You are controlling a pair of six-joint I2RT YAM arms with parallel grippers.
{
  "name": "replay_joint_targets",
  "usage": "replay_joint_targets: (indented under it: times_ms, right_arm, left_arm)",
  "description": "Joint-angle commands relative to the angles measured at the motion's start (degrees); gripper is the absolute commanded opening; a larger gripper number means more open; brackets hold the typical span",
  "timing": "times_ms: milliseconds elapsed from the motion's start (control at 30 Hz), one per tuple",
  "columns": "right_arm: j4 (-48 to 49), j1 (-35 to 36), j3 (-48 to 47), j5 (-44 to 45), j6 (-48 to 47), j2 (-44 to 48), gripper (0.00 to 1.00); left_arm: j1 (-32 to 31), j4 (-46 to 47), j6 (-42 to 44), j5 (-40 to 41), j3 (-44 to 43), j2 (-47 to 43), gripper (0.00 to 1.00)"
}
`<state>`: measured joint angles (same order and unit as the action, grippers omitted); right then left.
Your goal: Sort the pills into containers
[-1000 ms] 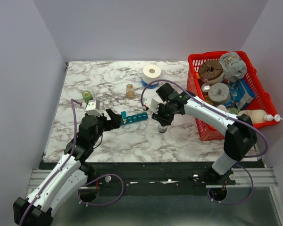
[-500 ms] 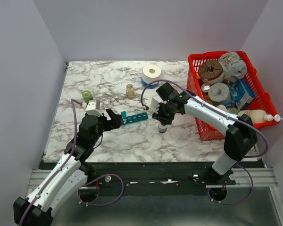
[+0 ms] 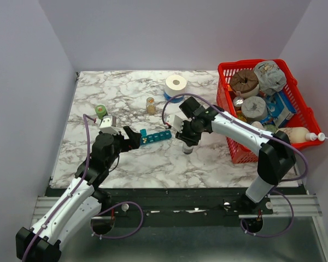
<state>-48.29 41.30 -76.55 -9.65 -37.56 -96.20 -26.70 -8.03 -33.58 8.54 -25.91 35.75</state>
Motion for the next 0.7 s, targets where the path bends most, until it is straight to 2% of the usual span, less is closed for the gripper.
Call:
replay_joint_targets:
  times_ms: [0, 367, 500, 667]
  right_arm:
    - [-0.93, 0.45, 0.7, 0.86, -0.23, -2.15, 0.34]
    - [-1.19, 0.63, 0.27, 0.86, -0.41, -2.24, 0.41]
    - [-1.72, 1.06, -0.79, 1.3, -0.5, -2.15, 0.47]
    - [-2.42, 1.59, -1.49, 2.35, -0.58, -2.76, 0.47]
  left_arm:
    - [0.24, -0.05, 0.97, 0.69, 0.07, -0.33, 0.96]
    - [0.24, -0.05, 0.8, 0.6, 0.25, -0.42, 0.96]
    - [0.24, -0.05, 0.71, 0.43, 0.25, -0.42, 0.96]
    - [0.16, -0.32, 0.63, 0.43, 0.25, -0.5, 0.96]
